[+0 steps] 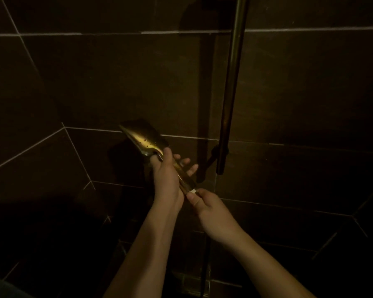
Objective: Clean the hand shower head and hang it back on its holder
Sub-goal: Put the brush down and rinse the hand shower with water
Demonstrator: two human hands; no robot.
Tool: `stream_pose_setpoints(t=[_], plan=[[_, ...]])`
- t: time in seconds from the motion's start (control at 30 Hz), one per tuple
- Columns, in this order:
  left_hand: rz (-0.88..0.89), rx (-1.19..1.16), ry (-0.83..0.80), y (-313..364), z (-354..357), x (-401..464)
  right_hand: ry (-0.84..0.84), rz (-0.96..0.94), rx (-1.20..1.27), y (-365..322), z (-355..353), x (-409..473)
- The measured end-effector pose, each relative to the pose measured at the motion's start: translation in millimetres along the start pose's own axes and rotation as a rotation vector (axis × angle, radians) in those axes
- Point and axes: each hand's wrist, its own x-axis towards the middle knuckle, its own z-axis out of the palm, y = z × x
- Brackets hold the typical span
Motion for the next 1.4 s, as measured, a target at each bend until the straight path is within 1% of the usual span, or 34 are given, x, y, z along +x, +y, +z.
stream_pose_setpoints(t=[0.07,0.13,0.23,0.3,0.43,0.57,0.63,0.77,0.9,1.0,1.07,1.13,1.2,1.27,1.4], plan=[[-0.057,-0.042,-0.053,2.7,-3.7,2.2,0.011,-0.003,-0.01,0.4,1.4,0.0],[-0.069,-0.026,-0.056,4.4,-4.7,2.5,0.015,-0.01,-0.032,1.2,3.3,-1.5],[-0.039,0.0,-0.005,3.3,-2.0,0.0,-0.008,-0.033,-0.049,0.9,4.3,-5.0],[-0.013,0.012,-0.037,2.9,-0.7,-2.2,-0.024,-0.052,-0.032,0.3,4.6,-7.1],[0.048,0.042,-0.119,8.5,1.5,-3.9,0.017,-0.11,0.001,-2.1,2.2,-9.4],[0.102,0.065,-0.138,9.8,5.5,-3.3,0.051,-0.132,-0.02,-2.2,0.5,-10.0],[0.1,0.04,-0.148,8.6,8.1,-4.4,0.075,-0.131,-0.013,-1.8,-1.6,-10.4],[0.091,-0.007,-0.122,6.6,15.4,-13.1,0.077,-0.132,-0.008,-3.4,-7.2,-12.9],[0.107,0.052,-0.149,3.3,19.3,-18.2,0.085,-0.13,-0.055,-4.3,-4.3,-16.2],[0.124,0.058,-0.087,1.8,19.8,-16.5,0.102,-0.139,-0.074,-5.2,-6.0,-18.5],[0.103,0.033,-0.084,1.4,18.2,-14.1,0.112,-0.129,-0.08,-6.1,-8.3,-17.9],[0.023,-0.003,-0.106,2.1,16.4,-13.3,0.119,-0.11,-0.071,-6.8,-10.0,-17.1],[-0.007,0.008,-0.124,2.7,15.9,-13.2,0.121,-0.112,-0.088,-6.4,-10.1,-17.5],[0.016,0.05,-0.147,2.5,16.1,-12.6,0.101,-0.104,-0.102,-5.3,-6.0,-19.9],[0.081,0.149,-0.278,5.9,21.1,-15.1,0.098,-0.141,-0.114,-4.2,2.9,-24.1]])
